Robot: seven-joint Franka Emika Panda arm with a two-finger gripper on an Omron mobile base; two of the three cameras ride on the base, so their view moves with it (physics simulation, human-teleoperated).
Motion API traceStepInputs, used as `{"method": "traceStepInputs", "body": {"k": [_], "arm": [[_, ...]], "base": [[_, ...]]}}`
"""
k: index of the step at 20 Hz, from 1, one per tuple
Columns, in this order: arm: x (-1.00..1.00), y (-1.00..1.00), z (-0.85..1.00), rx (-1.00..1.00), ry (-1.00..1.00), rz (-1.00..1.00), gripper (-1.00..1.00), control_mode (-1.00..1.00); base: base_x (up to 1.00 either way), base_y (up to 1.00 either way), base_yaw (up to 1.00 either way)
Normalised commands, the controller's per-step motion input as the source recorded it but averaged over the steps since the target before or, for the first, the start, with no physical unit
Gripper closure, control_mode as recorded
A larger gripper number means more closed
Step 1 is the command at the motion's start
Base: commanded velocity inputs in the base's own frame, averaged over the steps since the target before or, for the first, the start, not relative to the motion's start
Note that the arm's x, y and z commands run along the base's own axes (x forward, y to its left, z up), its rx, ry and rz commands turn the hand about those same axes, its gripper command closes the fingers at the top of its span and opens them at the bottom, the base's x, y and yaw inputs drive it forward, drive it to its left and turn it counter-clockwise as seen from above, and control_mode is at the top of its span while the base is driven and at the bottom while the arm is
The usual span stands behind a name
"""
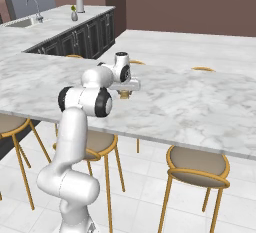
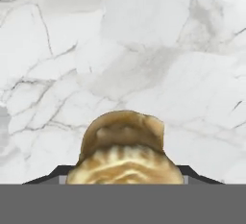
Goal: Pick the jar and candle from the dining table and place them in the open cabinet. Close the cabinet after placing the objects.
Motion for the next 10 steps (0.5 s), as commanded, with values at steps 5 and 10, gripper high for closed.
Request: {"method": "traceStepInputs", "body": {"k": [5,10], "arm": [[-0.7,-0.17,0.45,0.0,-0.09,0.0,1.0,-1.0],[-0.94,-0.18,0.27,0.0,-0.14,0.0,1.0,-1.0]], "base": [[0.0,0.0,0.0],[0.0,0.0,0.0]]}}
